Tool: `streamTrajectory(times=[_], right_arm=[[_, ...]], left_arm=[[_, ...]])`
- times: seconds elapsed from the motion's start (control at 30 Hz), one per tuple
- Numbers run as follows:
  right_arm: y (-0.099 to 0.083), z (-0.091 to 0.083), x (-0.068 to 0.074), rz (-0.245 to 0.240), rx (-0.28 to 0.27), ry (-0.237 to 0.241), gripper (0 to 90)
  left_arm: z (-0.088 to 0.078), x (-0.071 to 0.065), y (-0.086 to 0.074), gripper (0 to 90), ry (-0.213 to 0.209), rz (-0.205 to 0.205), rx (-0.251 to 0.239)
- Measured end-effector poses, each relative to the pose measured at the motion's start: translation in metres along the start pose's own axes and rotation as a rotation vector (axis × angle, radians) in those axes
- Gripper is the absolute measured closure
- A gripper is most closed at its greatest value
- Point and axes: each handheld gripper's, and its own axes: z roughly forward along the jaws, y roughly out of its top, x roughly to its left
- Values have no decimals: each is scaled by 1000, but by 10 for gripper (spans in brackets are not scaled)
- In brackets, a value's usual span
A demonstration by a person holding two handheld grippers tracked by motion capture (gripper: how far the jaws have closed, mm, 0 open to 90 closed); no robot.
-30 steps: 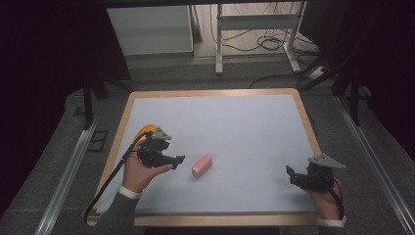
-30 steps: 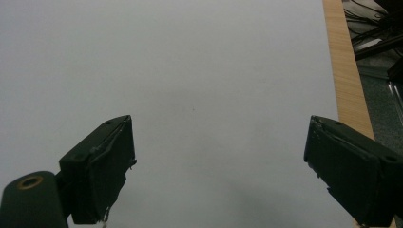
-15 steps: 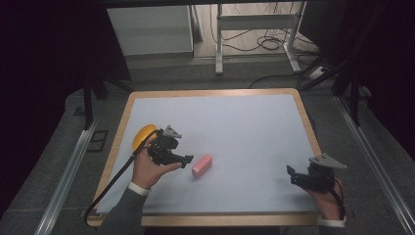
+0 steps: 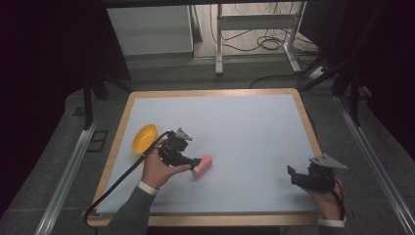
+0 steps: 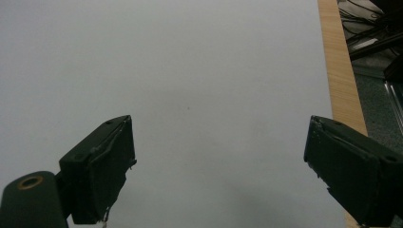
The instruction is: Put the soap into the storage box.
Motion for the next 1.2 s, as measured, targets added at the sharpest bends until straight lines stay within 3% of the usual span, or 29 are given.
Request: streamTrajectory(times=[0.43,0.83,1.03,1.2], right_arm=[[-1,2,0,0,6,0,96],[-2,3,-1,-1,9,-5,95],[-2,3,-1,-4,6,-12,96],[-2,2,-1,-3,5,-15,96]], left_arm=[[21,-6,0,255,-21,-8,30],[45,-8,0,276,-27,-26,90],[55,-8,0,320,-35,-42,106],[62,-9,-1,417,-14,-47,117]])
